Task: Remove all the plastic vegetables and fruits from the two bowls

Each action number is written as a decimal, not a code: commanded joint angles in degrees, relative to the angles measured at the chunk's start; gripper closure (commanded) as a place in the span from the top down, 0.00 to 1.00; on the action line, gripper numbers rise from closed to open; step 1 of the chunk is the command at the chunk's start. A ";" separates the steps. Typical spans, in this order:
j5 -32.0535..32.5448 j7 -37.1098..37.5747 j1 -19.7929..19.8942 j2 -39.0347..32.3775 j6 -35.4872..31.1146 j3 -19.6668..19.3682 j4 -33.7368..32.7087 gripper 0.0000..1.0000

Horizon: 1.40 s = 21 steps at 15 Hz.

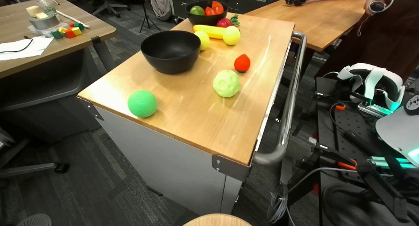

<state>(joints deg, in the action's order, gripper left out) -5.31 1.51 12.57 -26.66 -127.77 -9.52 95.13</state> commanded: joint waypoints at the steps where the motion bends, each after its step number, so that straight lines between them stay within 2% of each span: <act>1: 2.59 3.46 -0.50 -2.63 -0.83 -1.08 -3.63 1.00; 15: 4.21 9.24 -0.67 -8.06 -1.68 -2.62 -9.34 1.00; 16: 4.38 9.37 -0.85 -8.10 -1.46 -2.64 -9.54 0.97; 17: 4.29 9.52 -0.95 -8.18 -1.03 -2.55 -9.77 0.73; 18: 4.13 9.50 -1.03 -8.13 -0.70 -2.39 -9.84 0.72; 20: 3.97 9.44 -1.22 -7.68 0.11 -2.20 -10.15 0.61; 21: 3.93 9.18 -1.28 -7.32 0.46 -2.07 -10.28 0.60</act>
<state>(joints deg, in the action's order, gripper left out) -2.53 9.44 11.82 -33.60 -129.25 -11.64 86.95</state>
